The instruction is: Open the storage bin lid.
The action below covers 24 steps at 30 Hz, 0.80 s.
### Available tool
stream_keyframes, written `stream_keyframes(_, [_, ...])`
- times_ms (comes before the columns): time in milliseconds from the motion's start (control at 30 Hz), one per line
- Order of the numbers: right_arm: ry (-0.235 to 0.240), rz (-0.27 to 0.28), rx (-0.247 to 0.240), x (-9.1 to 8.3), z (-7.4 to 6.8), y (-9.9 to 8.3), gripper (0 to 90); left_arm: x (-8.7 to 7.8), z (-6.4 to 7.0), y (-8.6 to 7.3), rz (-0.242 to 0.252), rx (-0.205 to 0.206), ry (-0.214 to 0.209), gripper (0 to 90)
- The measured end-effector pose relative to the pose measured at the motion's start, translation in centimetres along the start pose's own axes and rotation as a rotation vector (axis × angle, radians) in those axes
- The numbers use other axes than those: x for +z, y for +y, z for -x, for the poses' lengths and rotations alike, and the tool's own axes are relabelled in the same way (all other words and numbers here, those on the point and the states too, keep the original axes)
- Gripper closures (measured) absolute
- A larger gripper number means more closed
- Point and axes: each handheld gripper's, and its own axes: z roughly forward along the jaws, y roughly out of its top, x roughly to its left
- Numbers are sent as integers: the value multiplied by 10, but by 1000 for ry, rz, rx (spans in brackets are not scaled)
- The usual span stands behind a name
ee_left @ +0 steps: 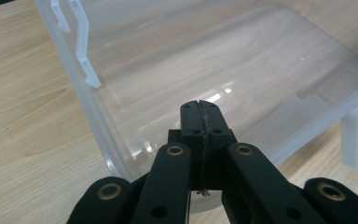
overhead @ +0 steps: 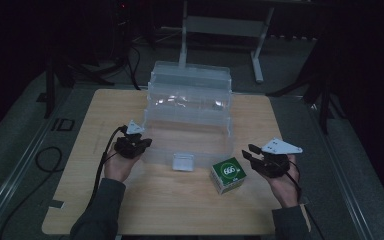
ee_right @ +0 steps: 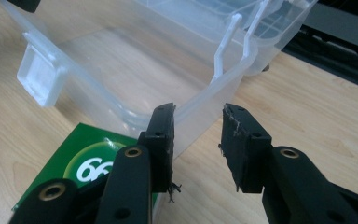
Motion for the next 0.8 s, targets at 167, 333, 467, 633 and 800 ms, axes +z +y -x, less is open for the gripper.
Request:
stream_keyframes(167, [18, -27, 2, 0, -4, 0, 585, -3, 7, -3, 0, 13, -13, 900])
stream_keyframes(333, [25, -67, 8, 0, -11, 1, 519, -3, 9, -4, 8, 11, -14, 900])
stream_keyframes(467, [27, -119, 27, 4, -16, 2, 461, -6, 9, -5, 35, 3, 1, 869])
stream_keyframes(633, [34, -164, 82, 11, -19, 5, 391, -13, 12, -4, 65, 13, -12, 813])
stream_keyframes(800, [54, -205, 114, 19, -25, 8, 335, -19, 13, -4, 85, 10, -13, 779])
